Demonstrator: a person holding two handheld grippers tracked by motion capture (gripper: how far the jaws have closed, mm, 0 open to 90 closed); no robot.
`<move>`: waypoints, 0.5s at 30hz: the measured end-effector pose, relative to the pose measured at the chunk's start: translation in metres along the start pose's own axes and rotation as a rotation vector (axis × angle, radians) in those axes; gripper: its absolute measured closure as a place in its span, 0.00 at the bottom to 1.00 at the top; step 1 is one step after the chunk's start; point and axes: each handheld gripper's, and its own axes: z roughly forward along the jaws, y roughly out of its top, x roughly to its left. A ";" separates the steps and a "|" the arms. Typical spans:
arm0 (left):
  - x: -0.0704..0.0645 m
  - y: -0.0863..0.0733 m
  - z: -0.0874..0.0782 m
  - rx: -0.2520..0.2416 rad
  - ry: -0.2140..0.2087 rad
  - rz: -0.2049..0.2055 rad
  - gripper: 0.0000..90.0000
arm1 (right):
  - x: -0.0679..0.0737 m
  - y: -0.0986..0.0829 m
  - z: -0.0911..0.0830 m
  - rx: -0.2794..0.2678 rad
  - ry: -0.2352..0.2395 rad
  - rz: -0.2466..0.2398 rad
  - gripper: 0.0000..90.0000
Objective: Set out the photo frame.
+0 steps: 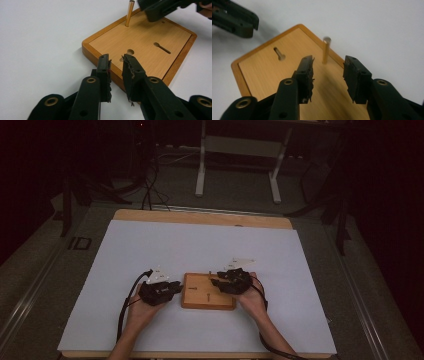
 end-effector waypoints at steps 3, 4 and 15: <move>0.000 0.001 0.000 -0.001 0.004 0.001 0.83 | -0.003 -0.008 -0.008 -0.012 -0.014 0.012 0.63; 0.000 0.001 0.000 0.001 0.004 0.004 0.82 | -0.004 -0.010 -0.011 -0.017 -0.019 0.018 0.62; -0.005 0.007 0.003 0.017 -0.013 0.026 0.82 | -0.014 -0.028 -0.026 -0.026 -0.066 0.073 0.58</move>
